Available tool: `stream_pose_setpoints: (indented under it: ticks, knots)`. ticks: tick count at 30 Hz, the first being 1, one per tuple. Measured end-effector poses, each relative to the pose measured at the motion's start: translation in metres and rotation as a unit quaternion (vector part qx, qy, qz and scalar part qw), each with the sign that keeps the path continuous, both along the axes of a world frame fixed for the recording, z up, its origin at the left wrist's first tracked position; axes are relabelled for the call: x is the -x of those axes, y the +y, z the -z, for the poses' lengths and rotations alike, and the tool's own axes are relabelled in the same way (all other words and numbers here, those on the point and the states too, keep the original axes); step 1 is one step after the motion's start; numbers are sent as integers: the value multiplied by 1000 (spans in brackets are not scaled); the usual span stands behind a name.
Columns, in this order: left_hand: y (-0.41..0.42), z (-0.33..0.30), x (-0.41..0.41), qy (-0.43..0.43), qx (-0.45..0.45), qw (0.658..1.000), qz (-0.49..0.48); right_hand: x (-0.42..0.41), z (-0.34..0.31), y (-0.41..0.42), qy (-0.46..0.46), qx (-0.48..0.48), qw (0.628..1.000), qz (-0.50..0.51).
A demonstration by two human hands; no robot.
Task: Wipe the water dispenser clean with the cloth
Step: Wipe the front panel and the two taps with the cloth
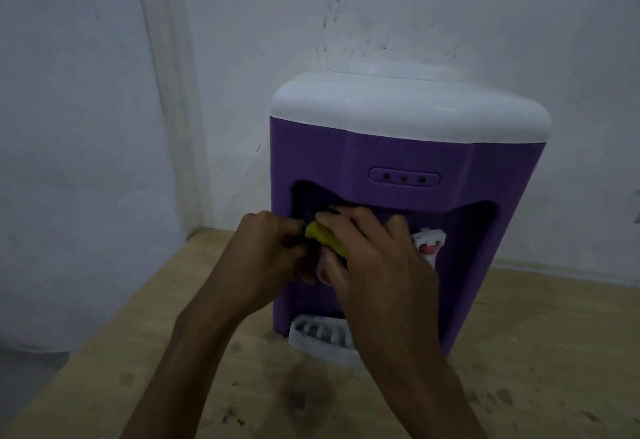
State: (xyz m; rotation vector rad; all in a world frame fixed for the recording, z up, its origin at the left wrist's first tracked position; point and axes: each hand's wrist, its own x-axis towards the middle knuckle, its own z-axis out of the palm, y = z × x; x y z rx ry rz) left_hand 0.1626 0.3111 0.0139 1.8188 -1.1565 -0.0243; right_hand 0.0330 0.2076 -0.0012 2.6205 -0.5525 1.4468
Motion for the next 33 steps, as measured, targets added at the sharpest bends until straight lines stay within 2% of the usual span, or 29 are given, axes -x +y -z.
stream_pose_setpoints:
  ticks: [5, 9, 13, 18, 25, 30, 33]
  knots:
    - [1, -4, 7, 22, 13, 999, 21, 26, 1, -12, -25, -23, 999, 14]
    - [1, -4, 5, 27, 10, 1000, 13, 12, 0, -3, -12, 5, 1000, -7]
    - [2, -6, 5, 39, 8, 999, 9, 0, -1, 3, -20, -51, 997, -58]
    - [0, -4, 6, 50, 0, 999, 16, 22, -2, -18, -61, -111, 992, -13]
    - [-2, -2, 1, 57, 3, 998, 13, 9, 4, -14, -61, -76, 994, -47]
    - [-2, 2, -3, 0, -12, 1000, 1, 0, 4, -10, -45, -61, 994, -76]
    - [0, 1, -1, 26, -3, 1000, 10, 6, 3, -11, -53, -83, 992, -81]
